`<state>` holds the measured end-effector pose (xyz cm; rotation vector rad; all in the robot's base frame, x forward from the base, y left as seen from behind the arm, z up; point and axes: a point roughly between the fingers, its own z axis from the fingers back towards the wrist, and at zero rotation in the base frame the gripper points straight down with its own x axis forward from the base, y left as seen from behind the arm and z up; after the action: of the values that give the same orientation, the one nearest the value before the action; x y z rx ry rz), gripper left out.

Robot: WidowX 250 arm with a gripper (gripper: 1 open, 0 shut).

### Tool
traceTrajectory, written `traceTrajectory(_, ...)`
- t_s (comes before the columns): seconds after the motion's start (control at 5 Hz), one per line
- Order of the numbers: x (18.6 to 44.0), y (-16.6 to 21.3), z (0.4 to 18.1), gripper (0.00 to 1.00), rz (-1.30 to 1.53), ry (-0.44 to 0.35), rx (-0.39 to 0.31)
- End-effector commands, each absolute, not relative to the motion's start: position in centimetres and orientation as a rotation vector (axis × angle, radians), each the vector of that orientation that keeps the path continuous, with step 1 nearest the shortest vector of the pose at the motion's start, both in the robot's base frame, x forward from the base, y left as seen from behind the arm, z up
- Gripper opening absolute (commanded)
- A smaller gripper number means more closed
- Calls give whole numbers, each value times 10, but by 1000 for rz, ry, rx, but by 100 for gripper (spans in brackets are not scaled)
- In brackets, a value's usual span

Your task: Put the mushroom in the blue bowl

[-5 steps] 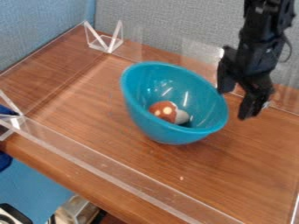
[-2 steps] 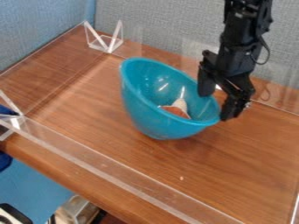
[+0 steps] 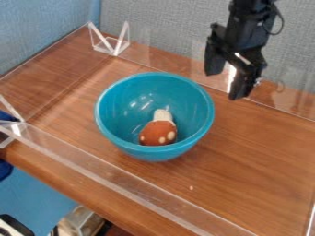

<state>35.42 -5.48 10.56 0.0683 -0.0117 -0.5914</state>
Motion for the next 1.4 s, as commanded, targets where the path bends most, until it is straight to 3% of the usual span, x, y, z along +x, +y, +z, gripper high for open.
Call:
traceTrajectory(0.0,348,-50,127,100,-611,-76,65)
traceTrajectory(0.8,348,-7,85,100,-716,-30,32)
traceTrajectory(1.0,355,-3,69,0,-732,-18,25)
traceTrajectory(1.2,358,7,51,0,-735,0,17)
